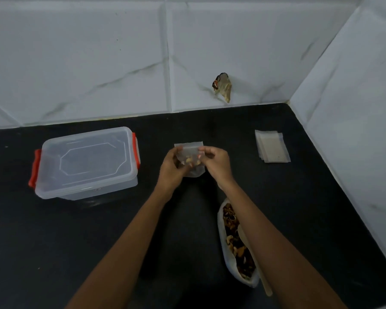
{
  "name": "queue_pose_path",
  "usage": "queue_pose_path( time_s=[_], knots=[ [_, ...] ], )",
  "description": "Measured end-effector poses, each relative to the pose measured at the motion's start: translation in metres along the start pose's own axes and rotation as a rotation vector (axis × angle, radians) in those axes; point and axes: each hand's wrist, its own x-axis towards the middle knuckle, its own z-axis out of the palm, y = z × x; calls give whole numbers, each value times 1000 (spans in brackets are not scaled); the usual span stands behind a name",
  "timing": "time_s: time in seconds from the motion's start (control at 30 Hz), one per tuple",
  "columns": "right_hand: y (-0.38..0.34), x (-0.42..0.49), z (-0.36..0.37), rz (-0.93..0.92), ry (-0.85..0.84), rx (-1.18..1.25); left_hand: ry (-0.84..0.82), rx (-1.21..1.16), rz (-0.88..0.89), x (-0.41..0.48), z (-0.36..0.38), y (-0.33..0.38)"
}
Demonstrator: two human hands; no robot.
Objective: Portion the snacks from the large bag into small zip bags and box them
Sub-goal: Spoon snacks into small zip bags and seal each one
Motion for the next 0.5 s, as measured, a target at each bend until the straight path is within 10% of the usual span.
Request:
queue_pose_path(
  time_s=[0.5],
  knots=[
    [33,34,9,-42,-295,-459,-86,560,-91,31,-9,-10]
  ],
)
